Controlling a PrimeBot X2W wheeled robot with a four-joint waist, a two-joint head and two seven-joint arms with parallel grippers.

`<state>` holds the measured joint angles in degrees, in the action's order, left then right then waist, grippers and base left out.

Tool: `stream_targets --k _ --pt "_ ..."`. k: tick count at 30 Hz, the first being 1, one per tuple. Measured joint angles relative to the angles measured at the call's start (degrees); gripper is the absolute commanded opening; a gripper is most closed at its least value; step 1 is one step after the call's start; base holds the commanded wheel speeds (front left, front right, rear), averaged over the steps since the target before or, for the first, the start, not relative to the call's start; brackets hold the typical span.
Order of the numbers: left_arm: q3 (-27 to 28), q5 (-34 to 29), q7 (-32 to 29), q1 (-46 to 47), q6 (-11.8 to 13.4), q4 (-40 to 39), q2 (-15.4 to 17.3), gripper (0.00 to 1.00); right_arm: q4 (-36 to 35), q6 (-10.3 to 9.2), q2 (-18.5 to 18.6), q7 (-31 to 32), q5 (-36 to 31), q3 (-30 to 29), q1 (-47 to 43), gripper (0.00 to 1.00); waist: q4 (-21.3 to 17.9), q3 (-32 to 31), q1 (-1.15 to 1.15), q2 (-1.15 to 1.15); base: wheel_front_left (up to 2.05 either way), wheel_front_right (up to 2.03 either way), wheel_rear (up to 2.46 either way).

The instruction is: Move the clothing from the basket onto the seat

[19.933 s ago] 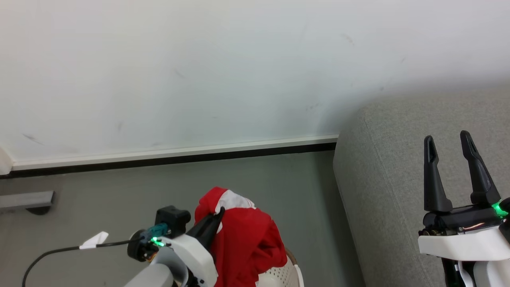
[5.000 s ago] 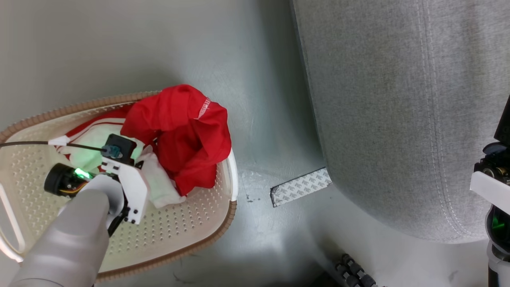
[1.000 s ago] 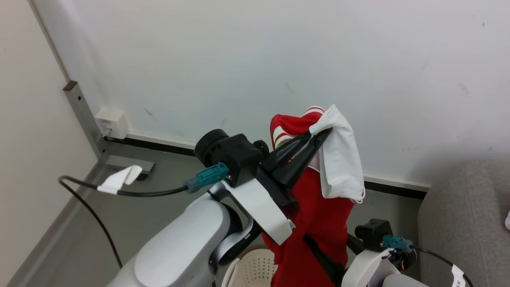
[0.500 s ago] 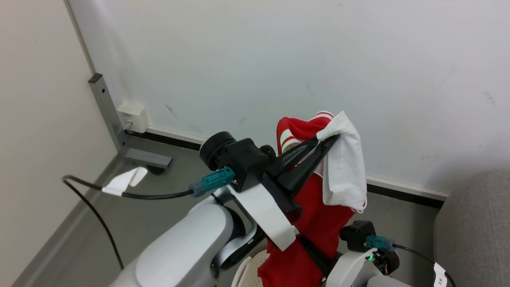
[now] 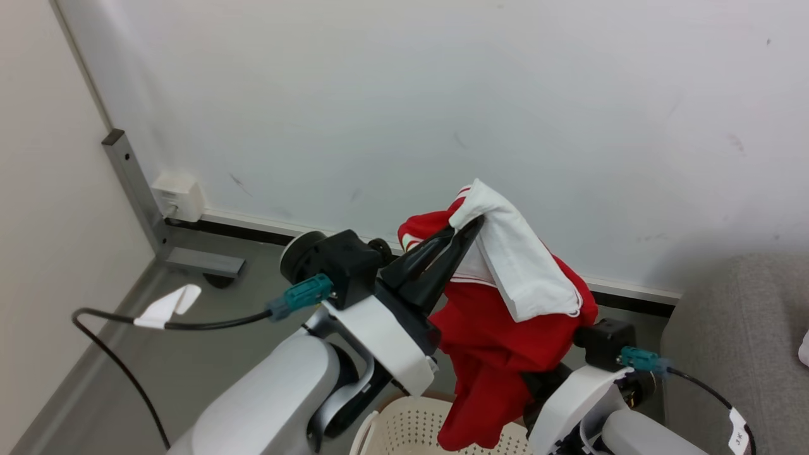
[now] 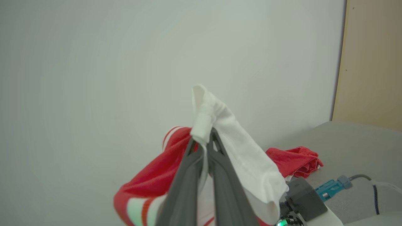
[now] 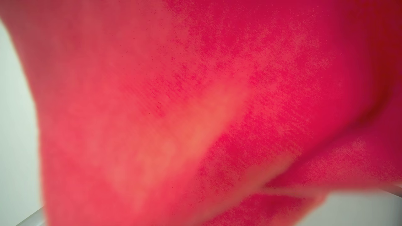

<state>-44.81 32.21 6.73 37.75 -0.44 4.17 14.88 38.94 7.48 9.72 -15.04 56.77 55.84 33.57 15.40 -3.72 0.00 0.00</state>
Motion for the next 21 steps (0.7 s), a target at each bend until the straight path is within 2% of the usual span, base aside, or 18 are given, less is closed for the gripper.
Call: stream_targets --k 8,16,17,18,19,21 --pt "0.82 0.23 1.11 -2.91 1.24 0.93 2.41 0.0 -4.08 0.0 2.8 0.0 -5.2 -11.24 -3.6 0.0 -1.88 0.03 0.0 0.0 0.0 0.0 0.0" --pt "-1.21 0.89 1.26 -5.89 1.0 1.19 2.43 0.0 -9.14 0.0 4.13 0.0 -10.43 -21.34 -6.6 0.0 -4.25 0.22 0.0 0.0 0.0 0.0 0.0" --pt "-1.4 1.09 1.36 -6.33 1.01 1.27 2.26 0.09 -9.57 0.0 4.15 0.0 -11.01 -22.23 -6.79 0.0 -4.7 0.28 0.0 0.0 0.0 0.0 0.0" --pt "-1.62 1.14 1.44 -6.72 1.02 1.42 2.09 0.8 -10.13 0.0 4.13 0.0 -11.32 -23.08 -6.84 0.0 -5.17 0.36 0.0 0.0 0.0 0.0 0.0" --pt "-1.9 1.14 1.45 -7.02 1.02 1.56 1.92 1.0 -10.72 0.0 4.16 0.0 -11.65 -23.88 -6.85 0.0 -5.65 0.44 0.0 0.0 0.0 0.0 0.0" --pt "-2.19 1.37 1.81 -7.54 0.99 1.65 1.63 1.0 -11.8 0.0 4.21 0.0 -12.55 -25.26 -6.86 0.0 -6.68 0.63 0.0 0.0 0.0 0.0 0.0"
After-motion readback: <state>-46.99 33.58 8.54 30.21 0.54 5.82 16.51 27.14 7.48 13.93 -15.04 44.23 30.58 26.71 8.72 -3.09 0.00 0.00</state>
